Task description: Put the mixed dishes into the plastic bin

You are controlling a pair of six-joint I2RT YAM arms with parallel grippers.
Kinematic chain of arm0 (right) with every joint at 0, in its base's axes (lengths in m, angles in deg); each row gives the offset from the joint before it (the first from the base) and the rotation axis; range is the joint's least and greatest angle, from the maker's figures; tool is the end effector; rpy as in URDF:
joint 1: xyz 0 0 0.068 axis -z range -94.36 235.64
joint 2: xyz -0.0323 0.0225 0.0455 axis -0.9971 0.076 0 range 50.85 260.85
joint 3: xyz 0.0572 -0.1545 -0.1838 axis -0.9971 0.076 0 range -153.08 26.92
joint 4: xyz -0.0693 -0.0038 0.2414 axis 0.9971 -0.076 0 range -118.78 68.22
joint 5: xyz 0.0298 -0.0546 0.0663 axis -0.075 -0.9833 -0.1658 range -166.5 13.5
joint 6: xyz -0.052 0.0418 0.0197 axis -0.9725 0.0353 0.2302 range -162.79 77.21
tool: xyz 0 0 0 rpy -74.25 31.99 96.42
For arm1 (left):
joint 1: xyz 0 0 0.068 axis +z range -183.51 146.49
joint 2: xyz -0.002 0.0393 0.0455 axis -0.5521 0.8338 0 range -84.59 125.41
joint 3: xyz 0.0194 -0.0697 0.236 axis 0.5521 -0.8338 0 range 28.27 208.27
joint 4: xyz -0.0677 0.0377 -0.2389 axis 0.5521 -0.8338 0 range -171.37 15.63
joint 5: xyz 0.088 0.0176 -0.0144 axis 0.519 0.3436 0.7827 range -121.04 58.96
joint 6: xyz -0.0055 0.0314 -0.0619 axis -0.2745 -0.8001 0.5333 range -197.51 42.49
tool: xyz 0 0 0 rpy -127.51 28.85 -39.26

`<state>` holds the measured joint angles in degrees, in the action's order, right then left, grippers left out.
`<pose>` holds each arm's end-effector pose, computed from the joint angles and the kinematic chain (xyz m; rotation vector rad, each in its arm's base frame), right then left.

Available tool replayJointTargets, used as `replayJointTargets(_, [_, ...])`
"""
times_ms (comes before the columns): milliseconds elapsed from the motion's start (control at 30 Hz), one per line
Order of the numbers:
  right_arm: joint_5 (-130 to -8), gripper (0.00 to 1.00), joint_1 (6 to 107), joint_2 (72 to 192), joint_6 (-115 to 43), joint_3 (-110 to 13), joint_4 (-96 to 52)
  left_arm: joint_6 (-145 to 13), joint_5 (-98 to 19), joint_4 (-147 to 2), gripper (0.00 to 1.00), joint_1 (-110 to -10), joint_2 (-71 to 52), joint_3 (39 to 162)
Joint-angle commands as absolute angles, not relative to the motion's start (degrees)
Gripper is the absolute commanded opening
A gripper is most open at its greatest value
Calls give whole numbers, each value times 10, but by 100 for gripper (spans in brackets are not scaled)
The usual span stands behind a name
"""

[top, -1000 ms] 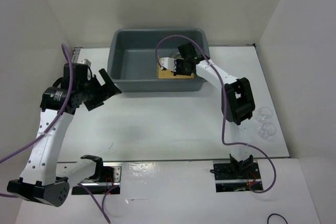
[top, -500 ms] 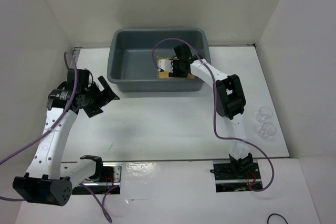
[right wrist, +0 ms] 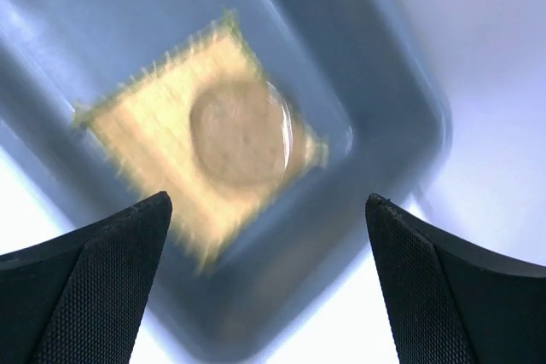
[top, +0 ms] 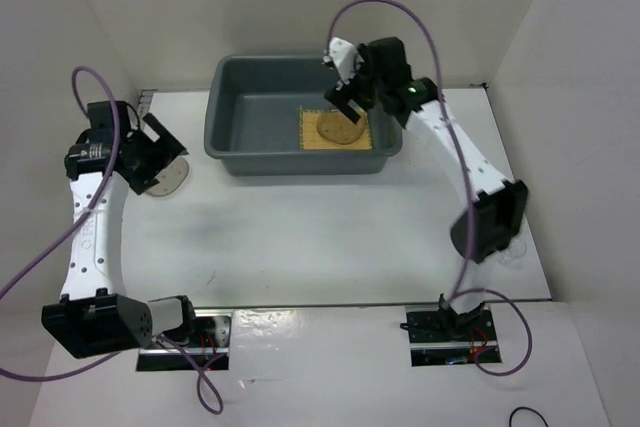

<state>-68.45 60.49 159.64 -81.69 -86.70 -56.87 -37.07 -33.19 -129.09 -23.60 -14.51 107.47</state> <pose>0.3920 0.1929 0.3518 -1.1808 1.7284 0.0024 0.2487 0.0413 0.3393 -0.9988 2.1677 -0.2997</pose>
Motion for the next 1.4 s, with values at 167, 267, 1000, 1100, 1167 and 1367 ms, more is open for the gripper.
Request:
replayJointTargets(167, [-930,99,621,1302,-696,-403,-497,-212,-341,-1206,100,-103,-144,928])
replayJointTargets(267, [-964,99,607,1250,-660,-348,-509,-152,-324,-1158,100,-98,-149,875])
replayJointTargets(1000, [-900,99,599,1169,-588,-207,-509,-19,-288,-934,100,-49,61,859])
replayJointTargets(1100, [-880,99,599,1169,-600,-207,-509,-11,-282,-920,94,-49,67,842])
replayJointTargets(1167, [-874,99,594,1169,-600,-207,-509,-3,-282,-904,89,-49,75,829])
replayJointTargets(1367, [-869,97,594,1174,-600,-207,-509,-10,-332,-867,72,-54,131,823])
